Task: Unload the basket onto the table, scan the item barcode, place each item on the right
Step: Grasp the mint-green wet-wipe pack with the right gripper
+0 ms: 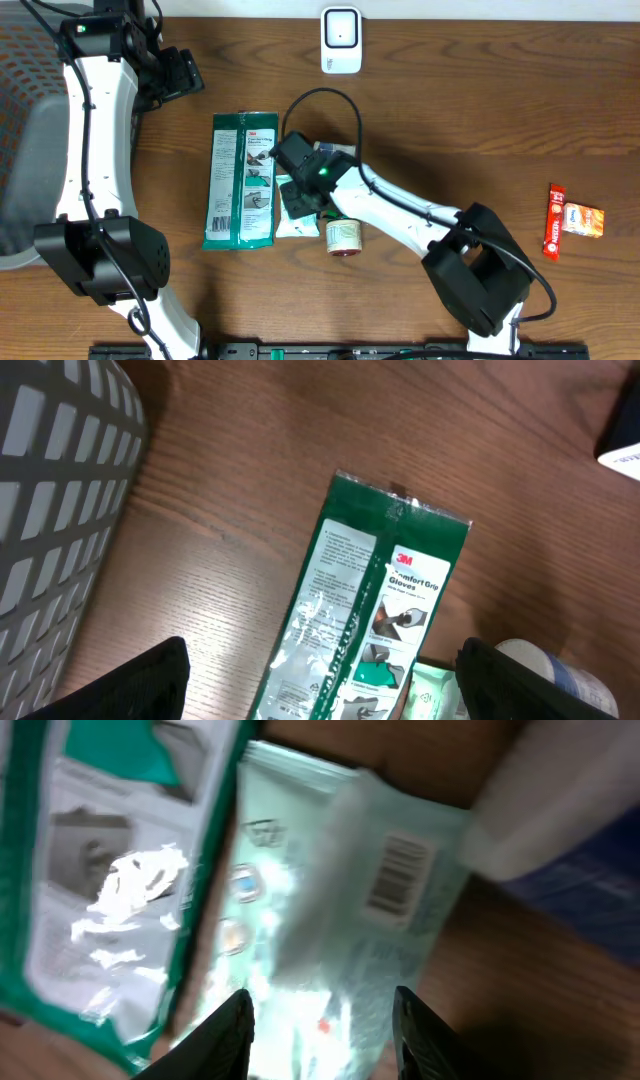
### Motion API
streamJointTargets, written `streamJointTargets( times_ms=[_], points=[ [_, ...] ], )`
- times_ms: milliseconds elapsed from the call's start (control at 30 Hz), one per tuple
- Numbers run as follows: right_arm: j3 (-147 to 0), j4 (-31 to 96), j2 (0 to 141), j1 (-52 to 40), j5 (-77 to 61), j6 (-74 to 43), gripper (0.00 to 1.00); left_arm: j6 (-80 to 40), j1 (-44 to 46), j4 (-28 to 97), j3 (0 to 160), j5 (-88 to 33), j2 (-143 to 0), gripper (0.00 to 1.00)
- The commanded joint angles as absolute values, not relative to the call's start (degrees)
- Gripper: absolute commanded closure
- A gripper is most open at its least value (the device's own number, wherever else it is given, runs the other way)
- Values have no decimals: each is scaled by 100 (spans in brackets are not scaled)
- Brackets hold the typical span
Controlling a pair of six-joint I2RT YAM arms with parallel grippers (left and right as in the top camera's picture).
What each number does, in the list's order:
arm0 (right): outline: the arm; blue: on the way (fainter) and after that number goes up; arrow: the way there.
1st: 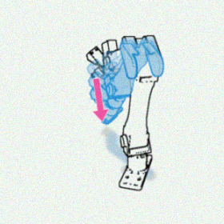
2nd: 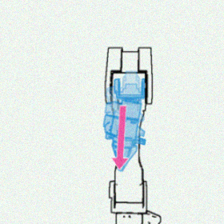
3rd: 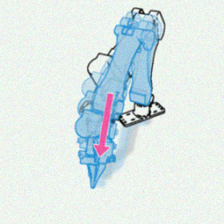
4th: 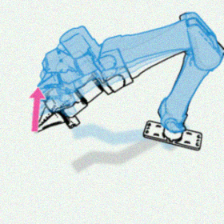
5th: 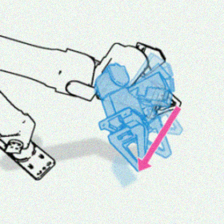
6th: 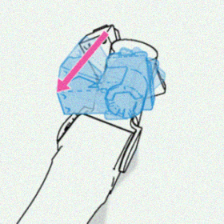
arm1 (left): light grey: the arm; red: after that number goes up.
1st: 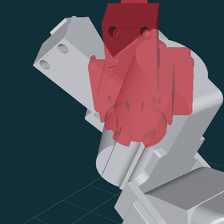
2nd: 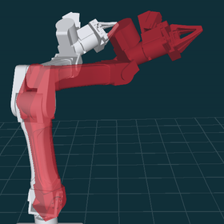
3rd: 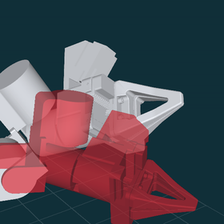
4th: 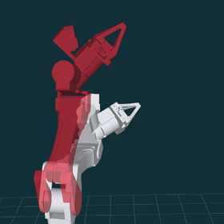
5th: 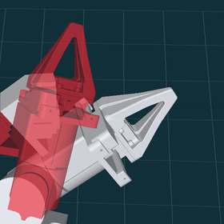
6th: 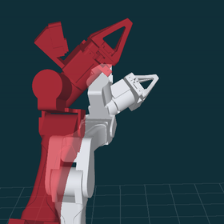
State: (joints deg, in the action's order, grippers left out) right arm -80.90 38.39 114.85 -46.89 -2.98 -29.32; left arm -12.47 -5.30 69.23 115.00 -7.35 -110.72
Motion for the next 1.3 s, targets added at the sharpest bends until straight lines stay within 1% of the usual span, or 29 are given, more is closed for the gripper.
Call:
streamJointTargets(
  times_ms=[0, 233, 400, 500, 733, 1000, 1133, 1200, 1267],
  points=[
    [-8082, 3872, 11795, -4681, -311, -3133, 59, -1321, -550, 6958, 11461, -707, -10877, 15],
    [-8082, 3964, 11928, -4696, -307, -3135, 58, -1319, -550, 6956, 11461, -707, -10877, 15],
    [-8082, 4108, 11928, -4637, -305, -3258, 49, -1319, -550, 6958, 11461, -707, -10877, 15],
    [-8082, 4139, 11928, -4532, -357, -3212, 48, -1319, -550, 6958, 11461, -707, -10877, 15],
    [-8082, 3962, 11928, -4318, -1518, -3245, 50, -1321, -550, 6956, 11461, -707, -10877, 15],
    [-7946, 3909, 11928, -4311, -1481, -3343, 50, -1319, -550, 6956, 11461, -707, -10877, 15],
    [-7688, 3514, 11928, -4316, -1487, -3341, 50, -1319, -550, 6956, 11461, -707, -10877, 15],
    [-7531, 3321, 11928, -4316, -1485, -3343, 53, -1321, -550, 6958, 11461, -707, -10877, 15],
    [-7413, 3240, 11928, -4316, -1483, -3341, 60, -1319, -550, 6958, 11461, -707, -10877, 15]
  ],
)
